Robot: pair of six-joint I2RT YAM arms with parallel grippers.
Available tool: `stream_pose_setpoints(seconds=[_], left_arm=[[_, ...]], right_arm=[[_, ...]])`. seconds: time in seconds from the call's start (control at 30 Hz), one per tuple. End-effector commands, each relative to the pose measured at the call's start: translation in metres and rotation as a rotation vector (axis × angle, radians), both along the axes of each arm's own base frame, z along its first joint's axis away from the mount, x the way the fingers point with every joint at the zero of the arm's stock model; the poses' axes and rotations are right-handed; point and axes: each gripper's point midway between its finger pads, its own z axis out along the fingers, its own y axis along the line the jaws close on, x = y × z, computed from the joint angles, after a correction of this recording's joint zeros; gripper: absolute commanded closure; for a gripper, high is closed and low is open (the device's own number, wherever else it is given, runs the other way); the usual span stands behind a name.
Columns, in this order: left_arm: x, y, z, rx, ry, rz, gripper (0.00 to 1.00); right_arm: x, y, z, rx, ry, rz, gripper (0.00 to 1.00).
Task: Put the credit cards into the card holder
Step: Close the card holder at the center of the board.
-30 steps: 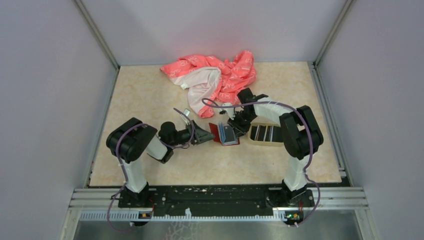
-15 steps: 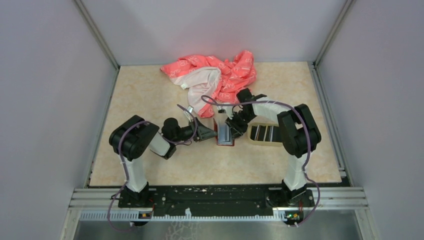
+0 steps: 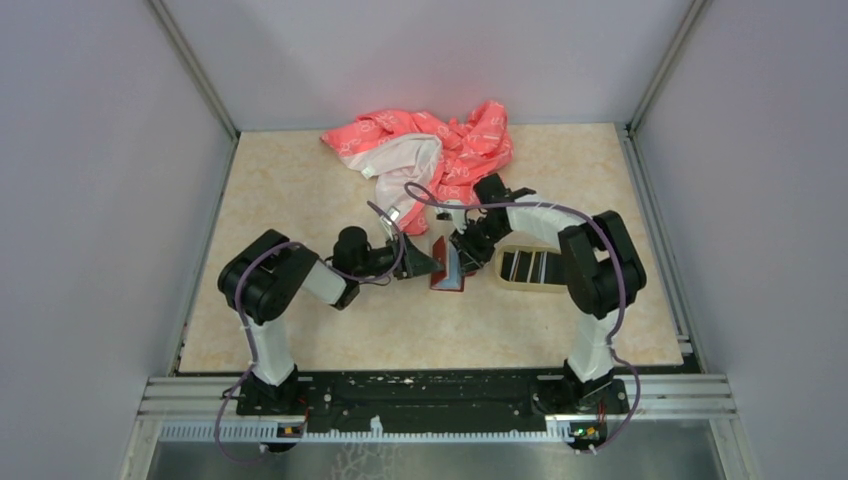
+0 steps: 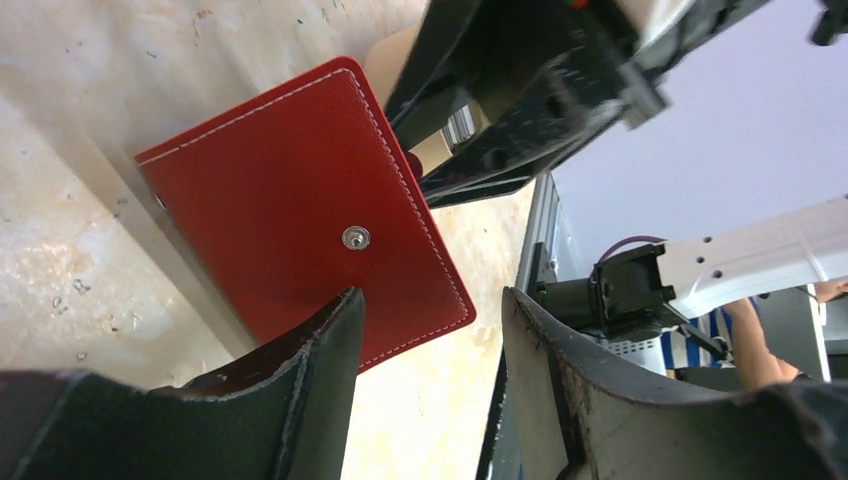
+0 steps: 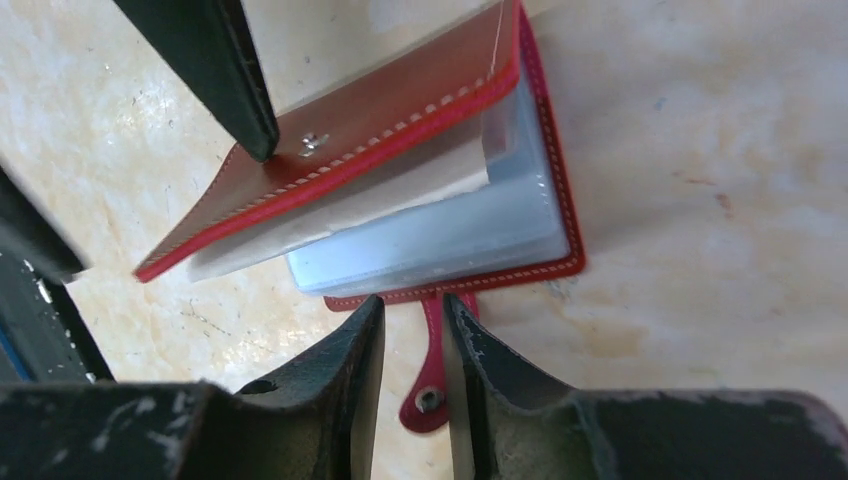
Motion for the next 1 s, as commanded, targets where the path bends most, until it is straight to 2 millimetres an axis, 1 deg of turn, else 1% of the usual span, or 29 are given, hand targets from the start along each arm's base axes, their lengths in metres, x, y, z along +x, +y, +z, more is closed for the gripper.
stream_pose_setpoints(seconds=[0.0, 0.1, 0.2, 0.37, 0.4, 0.43, 0.47, 0.5, 0.6, 0.67, 0.77, 0.83, 0.87, 0.97], left_arm=[[0.004, -0.008, -0.006, 0.047, -0.051, -0.026, 0.41], [0.007, -0.011, -0.01, 0.068, -0.053, -0.02, 0.43], [0.007, -0.017, -0.011, 0.072, -0.056, -0.025, 0.45], [0.01, -0.027, -0.009, 0.09, -0.073, -0.035, 0.46], [0.011, -0.028, -0.011, 0.103, -0.069, -0.031, 0.48], [0.013, -0.028, -0.015, 0.123, -0.057, -0.023, 0.54], [0.015, -0.028, -0.02, 0.143, -0.042, -0.014, 0.64], [0.017, -0.027, -0.025, 0.162, -0.03, -0.006, 0.71], [0.018, -0.025, -0.038, 0.209, -0.007, 0.008, 0.77], [0.019, -0.023, -0.046, 0.232, 0.009, 0.015, 0.82], [0.017, -0.023, -0.055, 0.247, 0.027, 0.01, 0.89], [0.016, -0.023, -0.06, 0.254, 0.035, 0.009, 0.91], [0.016, -0.023, -0.062, 0.257, 0.039, 0.009, 0.91], [0.014, -0.022, -0.061, 0.253, 0.033, 0.01, 0.91]], right_arm=[[0.029, -0.007, 0.053, 0.053, -0.224, -0.019, 0.71], [0.033, -0.013, 0.071, 0.092, -0.283, -0.023, 0.7], [0.032, -0.013, 0.085, 0.165, -0.305, -0.026, 0.68], [0.022, -0.001, 0.091, 0.289, -0.214, -0.03, 0.68], [0.02, 0.002, 0.092, 0.314, -0.189, -0.033, 0.68], [0.018, 0.006, 0.092, 0.34, -0.164, -0.038, 0.69], [0.017, 0.009, 0.093, 0.362, -0.144, -0.046, 0.7], [0.016, 0.012, 0.09, 0.38, -0.118, -0.061, 0.71], [0.023, 0.016, 0.079, 0.384, -0.065, -0.143, 0.76], [0.03, 0.017, 0.07, 0.349, -0.017, -0.211, 0.79], [0.034, 0.023, 0.059, 0.316, 0.019, -0.264, 0.81], [0.036, 0.026, 0.05, 0.273, 0.02, -0.291, 0.82], [0.037, 0.026, 0.041, 0.232, 0.017, -0.303, 0.82], [0.042, 0.017, 0.012, 0.084, 0.013, -0.336, 0.85]])
